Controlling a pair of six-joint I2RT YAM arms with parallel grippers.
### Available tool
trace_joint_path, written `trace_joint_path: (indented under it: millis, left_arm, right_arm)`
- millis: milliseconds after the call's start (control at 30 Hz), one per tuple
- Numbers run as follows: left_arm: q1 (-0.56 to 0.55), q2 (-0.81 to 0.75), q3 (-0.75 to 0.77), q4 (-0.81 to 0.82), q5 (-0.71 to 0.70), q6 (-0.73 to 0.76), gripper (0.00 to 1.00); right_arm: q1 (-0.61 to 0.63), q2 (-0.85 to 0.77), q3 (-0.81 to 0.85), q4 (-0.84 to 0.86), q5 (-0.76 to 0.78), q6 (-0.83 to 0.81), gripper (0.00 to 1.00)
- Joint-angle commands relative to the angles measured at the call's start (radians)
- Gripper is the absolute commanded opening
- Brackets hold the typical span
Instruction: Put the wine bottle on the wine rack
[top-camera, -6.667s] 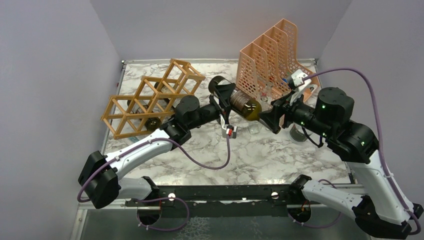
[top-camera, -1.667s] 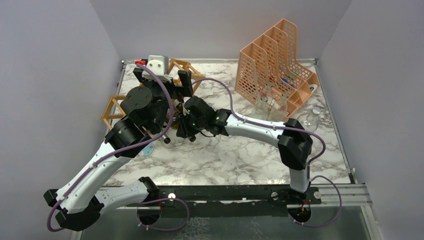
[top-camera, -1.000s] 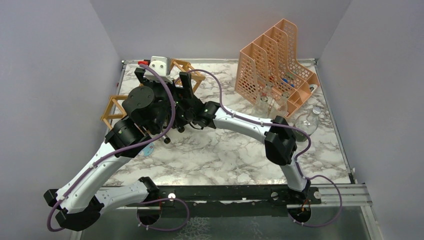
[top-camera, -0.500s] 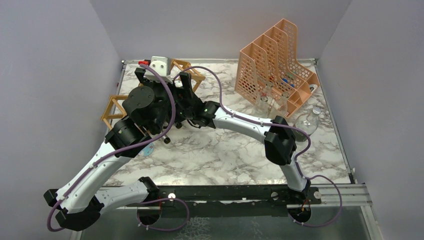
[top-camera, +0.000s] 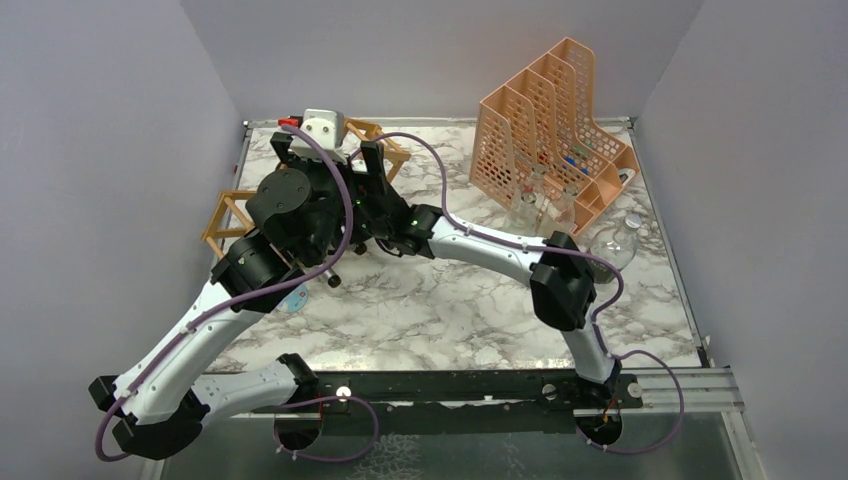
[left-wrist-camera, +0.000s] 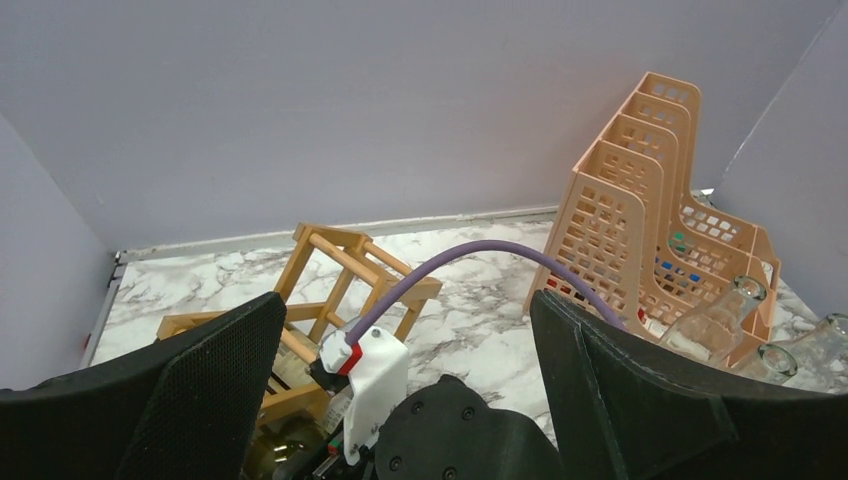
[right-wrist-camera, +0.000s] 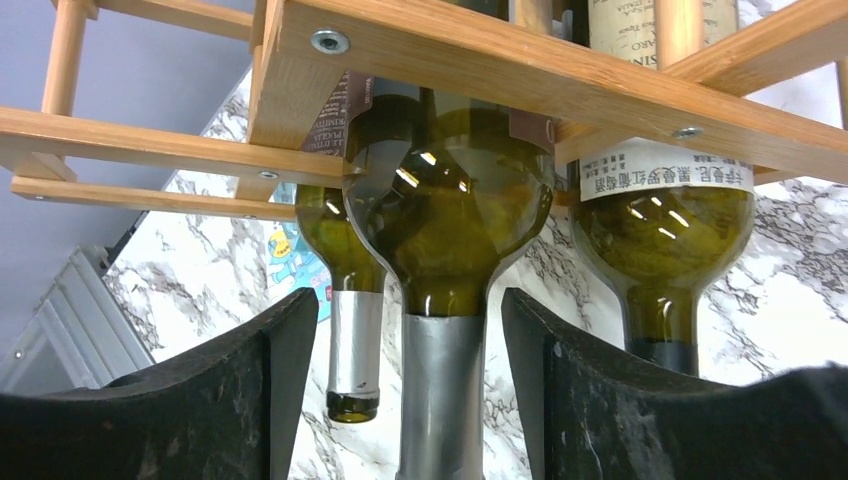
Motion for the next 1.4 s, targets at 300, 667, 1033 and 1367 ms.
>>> trace_joint_path:
  millis: [300, 667, 1033, 1367]
  left_arm:
    - [0.002, 0.011, -0.056, 0.141, 0.065, 0.121, 0.99]
    - [0.301, 0.204, 0.039, -0.096, 0.259, -0.143, 0.94]
    - [0.731, 0.383, 0.063, -0.243, 0.471, -0.318, 0.78]
    - [0.810, 0.493, 0.081, -0.254, 0.516, -0.353, 0.60]
  right_arm:
    - [-0.005, -0.313, -0.315, 0.181, 0.137, 0.021, 0.72]
    - [-0.004, -0.660, -0.652, 0.179, 0.189, 0.083, 0.68]
    - [-0.004, -0.831, -0.752, 0.187, 0.195, 0.056, 0.63]
    - [-0.004, -0.853, -0.781, 0.181, 0.204, 0.027, 0.63]
